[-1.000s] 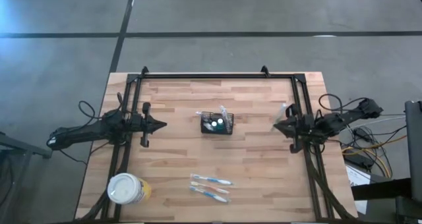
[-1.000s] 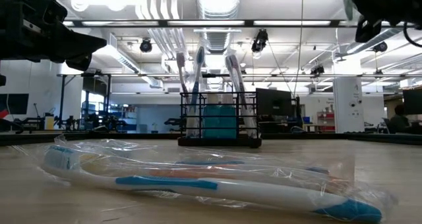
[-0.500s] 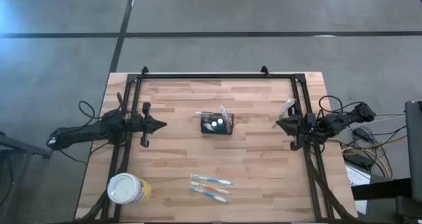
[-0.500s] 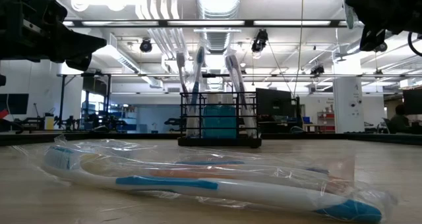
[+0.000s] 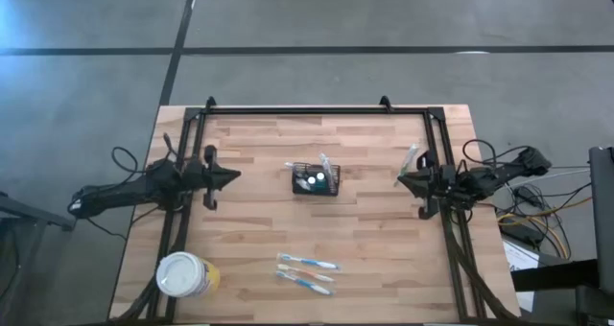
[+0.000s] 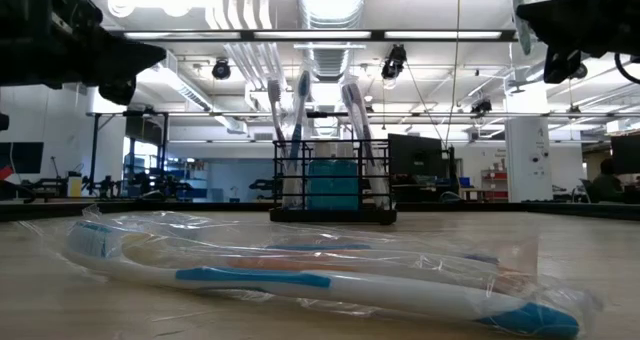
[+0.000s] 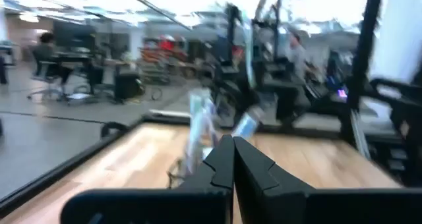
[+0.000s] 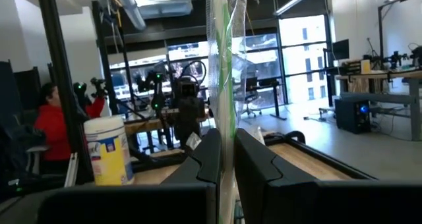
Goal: Pick & Place toothbrushing station
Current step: Put the green toothbrush into the black organizer
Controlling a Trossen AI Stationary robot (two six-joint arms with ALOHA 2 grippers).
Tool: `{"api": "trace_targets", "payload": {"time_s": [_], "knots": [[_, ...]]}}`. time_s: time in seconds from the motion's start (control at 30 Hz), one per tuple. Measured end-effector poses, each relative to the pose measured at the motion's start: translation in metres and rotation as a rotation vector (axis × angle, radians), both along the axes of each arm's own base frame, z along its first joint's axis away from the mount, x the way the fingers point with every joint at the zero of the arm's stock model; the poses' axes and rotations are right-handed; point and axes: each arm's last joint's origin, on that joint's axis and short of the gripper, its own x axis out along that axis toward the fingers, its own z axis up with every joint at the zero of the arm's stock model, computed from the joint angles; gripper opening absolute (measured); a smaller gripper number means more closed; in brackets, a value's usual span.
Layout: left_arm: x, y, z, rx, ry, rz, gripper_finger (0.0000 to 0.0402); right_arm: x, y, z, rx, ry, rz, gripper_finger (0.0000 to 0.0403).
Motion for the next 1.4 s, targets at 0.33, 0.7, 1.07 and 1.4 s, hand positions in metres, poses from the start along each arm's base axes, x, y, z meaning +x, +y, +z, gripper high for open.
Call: {"api": "trace_targets", "payload": {"time_s": [0.33, 0.7, 1.07, 1.4], "knots": [[0.012, 0.002, 0.055, 0.011, -0.053, 0.005, 0.0045, 0.010, 0.003, 0.013, -0.025, 0.013, -0.015, 0.0018], [0.087, 0.007, 0.122, 0.057, -0.033, -0.179, 0.0148, 0.054, 0.022, 0.065, -0.151, 0.202, -0.007, 0.0018], [0.171, 0.008, 0.156, 0.077, 0.010, -0.333, 0.0167, 0.120, 0.030, 0.091, -0.213, 0.453, -0.075, 0.0018], [0.206, 0.006, 0.162, 0.077, 0.008, -0.366, 0.0165, 0.160, 0.019, 0.089, -0.228, 0.526, -0.093, 0.0018]]}}
